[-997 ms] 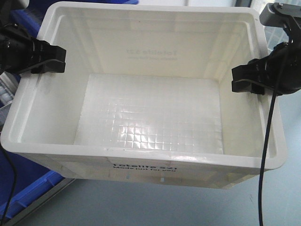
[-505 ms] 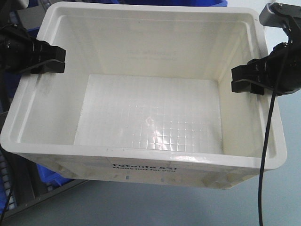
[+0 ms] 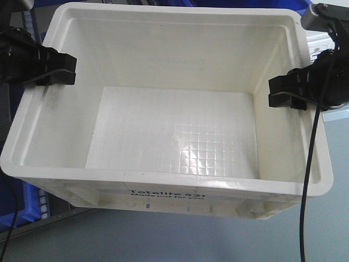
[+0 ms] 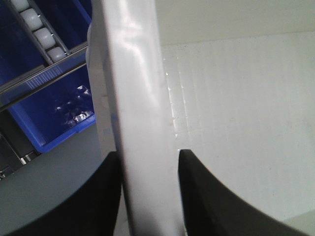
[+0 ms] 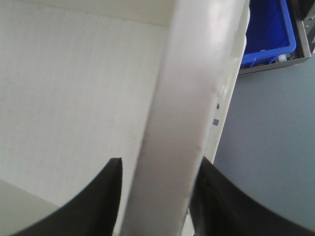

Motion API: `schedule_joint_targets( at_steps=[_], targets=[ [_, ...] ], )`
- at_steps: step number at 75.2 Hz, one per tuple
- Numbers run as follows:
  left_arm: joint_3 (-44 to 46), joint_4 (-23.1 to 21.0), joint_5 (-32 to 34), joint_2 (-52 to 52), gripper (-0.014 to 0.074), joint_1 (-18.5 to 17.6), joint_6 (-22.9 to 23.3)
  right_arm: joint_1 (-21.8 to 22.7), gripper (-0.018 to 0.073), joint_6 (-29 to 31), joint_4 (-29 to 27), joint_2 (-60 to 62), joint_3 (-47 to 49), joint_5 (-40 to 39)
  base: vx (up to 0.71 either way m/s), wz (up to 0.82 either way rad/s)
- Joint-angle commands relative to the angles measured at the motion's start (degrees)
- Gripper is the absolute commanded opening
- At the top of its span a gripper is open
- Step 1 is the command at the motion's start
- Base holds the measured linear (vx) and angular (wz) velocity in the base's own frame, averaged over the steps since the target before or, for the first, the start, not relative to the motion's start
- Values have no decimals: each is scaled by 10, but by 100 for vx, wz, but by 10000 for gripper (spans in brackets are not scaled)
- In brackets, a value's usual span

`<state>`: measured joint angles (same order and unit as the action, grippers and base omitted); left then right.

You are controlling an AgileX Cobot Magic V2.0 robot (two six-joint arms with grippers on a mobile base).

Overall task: Move bin from left to right shelf
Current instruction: 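Carry the tote with both grippers as the base approaches the other shelf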

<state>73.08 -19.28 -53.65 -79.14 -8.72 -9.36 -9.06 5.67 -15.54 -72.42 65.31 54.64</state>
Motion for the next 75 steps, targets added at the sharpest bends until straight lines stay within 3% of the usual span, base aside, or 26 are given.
schedule_joint_targets(
  at_steps=[1, 75],
  targets=[
    [23, -44, 30, 34, 3, -5, -25, 2, -5, 10, 0, 17, 21, -50, -1, 20],
    [23, -44, 30, 34, 3, -5, -25, 2, -5, 10, 0, 17, 21, -50, 5, 14]
  ],
)
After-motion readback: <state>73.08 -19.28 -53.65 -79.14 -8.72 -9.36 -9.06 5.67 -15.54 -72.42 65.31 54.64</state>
